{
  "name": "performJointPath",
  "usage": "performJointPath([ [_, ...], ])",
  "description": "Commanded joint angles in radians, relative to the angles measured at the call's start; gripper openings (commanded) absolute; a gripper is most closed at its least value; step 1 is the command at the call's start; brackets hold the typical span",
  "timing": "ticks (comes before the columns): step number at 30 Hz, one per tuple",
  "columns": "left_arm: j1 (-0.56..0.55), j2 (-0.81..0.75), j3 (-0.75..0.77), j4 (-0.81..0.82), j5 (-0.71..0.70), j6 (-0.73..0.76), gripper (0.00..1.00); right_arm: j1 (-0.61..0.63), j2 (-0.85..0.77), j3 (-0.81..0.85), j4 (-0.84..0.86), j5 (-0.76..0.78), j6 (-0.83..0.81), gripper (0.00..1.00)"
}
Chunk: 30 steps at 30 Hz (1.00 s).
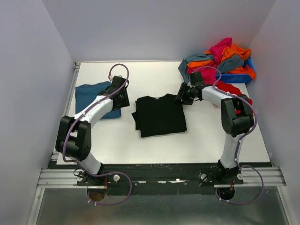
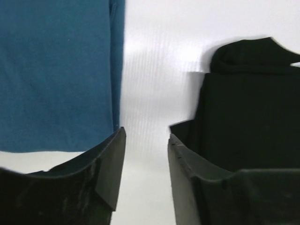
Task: Fold and stack the t-shirts
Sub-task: Put the neatly folded tshirt into the corner of the board with both arms
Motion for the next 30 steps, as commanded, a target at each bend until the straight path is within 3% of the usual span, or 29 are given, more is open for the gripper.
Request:
performJointPath([
  [1, -0.021, -0.080, -0.062, 0.157, 0.123, 0.014, 0.60, -0.007, -0.050, -0.028, 0.051, 0.015, -0.027, 0.63],
  [6, -0.021, -0.046, -0.143, 0.372, 0.274, 0.000, 0.92, -0.008, -0.049, -0.031, 0.054, 0.028, -0.029, 0.67],
  [7, -0.021, -0.028, -0.148, 0.395, 0.283, -0.007, 0.93, -0.010, -0.049, -0.034, 0.063, 0.032, -0.027, 0.67],
  [12, -0.021, 0.064, -0.150, 0.480, 0.319, -0.032, 0.87, -0.016, -0.012, -0.016, 0.068, 0.014, -0.030, 0.65],
  [16, -0.021, 0.141, -0.110, 0.480, 0.323, -0.038, 0.78, -0.018, 0.025, 0.015, 0.040, 0.022, -0.024, 0.63],
  [26, 0.000, 0.264, -0.018, 0.445, 0.291, -0.035, 0.73, -0.016, 0.068, 0.056, -0.009, 0.063, -0.033, 0.60],
  [30, 0.012, 0.294, 0.008, 0.445, 0.319, -0.024, 0.64, -0.016, 0.082, 0.063, -0.017, 0.060, -0.032, 0.57],
])
